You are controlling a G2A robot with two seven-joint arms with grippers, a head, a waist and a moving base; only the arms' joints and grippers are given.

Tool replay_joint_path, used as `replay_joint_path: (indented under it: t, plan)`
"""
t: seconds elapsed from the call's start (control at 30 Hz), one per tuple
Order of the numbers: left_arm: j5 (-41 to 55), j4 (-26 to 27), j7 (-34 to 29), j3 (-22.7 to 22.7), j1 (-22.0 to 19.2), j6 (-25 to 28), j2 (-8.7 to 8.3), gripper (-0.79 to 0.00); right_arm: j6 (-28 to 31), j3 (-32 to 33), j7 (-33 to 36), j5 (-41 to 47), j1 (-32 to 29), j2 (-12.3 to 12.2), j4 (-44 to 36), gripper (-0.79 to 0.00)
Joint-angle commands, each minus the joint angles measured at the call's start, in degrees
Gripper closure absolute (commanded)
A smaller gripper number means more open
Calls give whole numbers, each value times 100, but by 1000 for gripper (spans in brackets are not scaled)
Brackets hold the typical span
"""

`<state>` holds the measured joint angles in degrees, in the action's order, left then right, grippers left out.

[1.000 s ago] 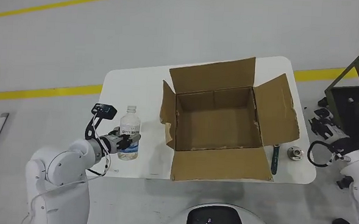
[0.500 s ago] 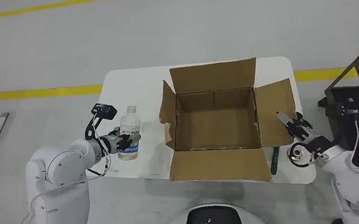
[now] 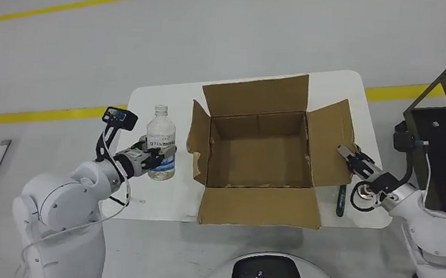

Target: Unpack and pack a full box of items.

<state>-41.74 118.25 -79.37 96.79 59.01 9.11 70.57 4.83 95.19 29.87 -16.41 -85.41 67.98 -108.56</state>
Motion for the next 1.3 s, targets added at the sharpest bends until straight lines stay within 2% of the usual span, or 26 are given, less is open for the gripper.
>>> replay_joint_path:
  t: [0.0, 0.07, 0.5, 0.63, 0.83, 1.0, 1.27]
  plan:
    - [149, 43, -6, -84, -161, -37, -16, 0, -25, -65, -11, 9, 19, 2, 15, 0]
    - [316, 86, -14, -186, -282, -63, -27, 0, -75, -117, -26, -6, 49, 2, 37, 0]
    - [316, 86, -14, -186, -282, -63, -27, 0, -111, -145, -45, -66, 76, -2, 36, 0]
    - [587, 9, 313, -374, -167, 42, -37, 0, -111, -145, -45, -66, 76, -2, 36, 0]
    - [1331, -160, 511, -1010, -675, -45, -29, 0, -116, -366, -110, 12, 2, 11, -71, 0]
    - [1106, -508, 118, -1909, -1119, -105, -26, 0, -115, -473, -106, 26, -39, 11, -132, 0]
    - [808, -1291, -161, -2723, -1459, -709, -8, 0, -98, -435, -125, 71, -71, -5, -142, 0]
